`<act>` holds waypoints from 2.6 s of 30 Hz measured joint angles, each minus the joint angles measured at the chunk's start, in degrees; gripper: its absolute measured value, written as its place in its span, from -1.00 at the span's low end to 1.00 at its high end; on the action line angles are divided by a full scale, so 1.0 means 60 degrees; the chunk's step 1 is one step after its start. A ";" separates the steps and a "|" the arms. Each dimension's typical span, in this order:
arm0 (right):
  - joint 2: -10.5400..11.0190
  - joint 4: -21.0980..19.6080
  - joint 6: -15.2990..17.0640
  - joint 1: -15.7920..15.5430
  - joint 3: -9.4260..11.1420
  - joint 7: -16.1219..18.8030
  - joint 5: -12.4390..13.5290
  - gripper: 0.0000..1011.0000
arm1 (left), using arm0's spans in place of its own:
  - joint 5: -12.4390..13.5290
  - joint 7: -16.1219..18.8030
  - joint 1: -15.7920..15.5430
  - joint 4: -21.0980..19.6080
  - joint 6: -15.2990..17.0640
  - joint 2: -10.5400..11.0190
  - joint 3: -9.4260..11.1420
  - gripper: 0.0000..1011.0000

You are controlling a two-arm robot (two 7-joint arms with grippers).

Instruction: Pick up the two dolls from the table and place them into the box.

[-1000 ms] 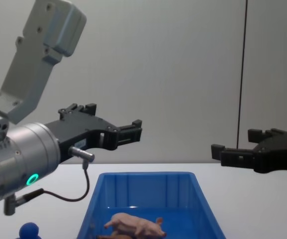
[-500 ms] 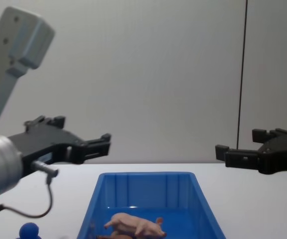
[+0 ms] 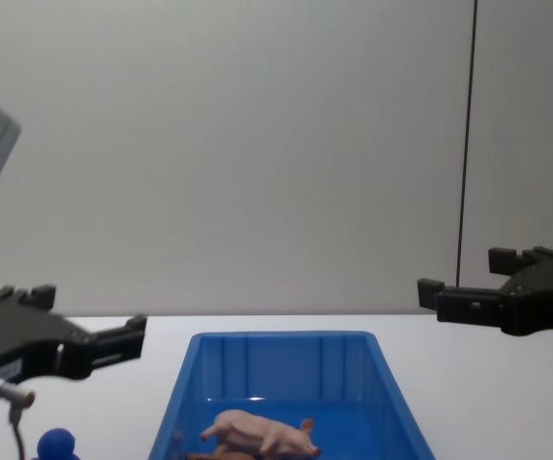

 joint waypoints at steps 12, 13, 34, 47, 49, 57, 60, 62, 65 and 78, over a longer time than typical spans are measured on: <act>0.0010 -0.0008 -0.0009 -0.0010 0.0002 -0.0001 0.0001 0.98 | -0.0574 -0.0043 0.0317 0.0528 -0.0153 0.0068 -0.0066 0.98; 0.0011 -0.0008 -0.0009 -0.0011 0.0002 -0.0001 0.0001 0.98 | -0.0627 -0.0073 0.0330 0.0620 -0.0155 0.0050 -0.0067 0.98; 0.0012 -0.0008 -0.0008 -0.0013 0.0001 0.0000 0.0001 0.98 | -0.0851 -0.0526 0.0013 0.1837 0.0004 -0.0402 -0.0097 0.98; 0.0013 -0.0008 -0.0008 -0.0012 0.0001 0.0000 0.0001 0.98 | -0.0762 -0.0760 -0.0183 0.2124 0.0529 -0.0552 -0.0145 0.56; 0.0013 -0.0007 -0.0008 -0.0012 0.0001 0.0000 0.0001 0.98 | -0.0727 -0.0793 -0.0216 0.2155 0.0620 -0.0573 -0.0155 0.40; 0.0013 -0.0007 -0.0008 -0.0012 0.0001 0.0000 0.0001 0.98 | -0.0605 -0.0874 -0.0317 0.2179 0.0823 -0.0626 -0.0200 0.04; 0.0013 -0.0007 -0.0008 -0.0012 0.0001 0.0000 0.0001 0.98 | -0.0557 -0.0882 -0.0341 0.2159 0.0851 -0.0634 -0.0216 -0.04; 0.0013 -0.0007 -0.0008 -0.0012 0.0001 0.0000 0.0001 0.98 | -0.0497 -0.0892 -0.0368 0.2110 0.0864 -0.0642 -0.0231 -0.08; 0.0013 -0.0007 -0.0008 -0.0012 0.0001 0.0000 0.0002 0.98 | -0.0399 -0.0910 -0.0418 0.2007 0.0865 -0.0655 -0.0259 -0.13; 0.0013 -0.0007 -0.0008 -0.0012 0.0001 0.0000 0.0002 0.98 | 0.0238 -0.1380 -0.0917 0.1509 0.0643 -0.0967 -0.0255 -0.32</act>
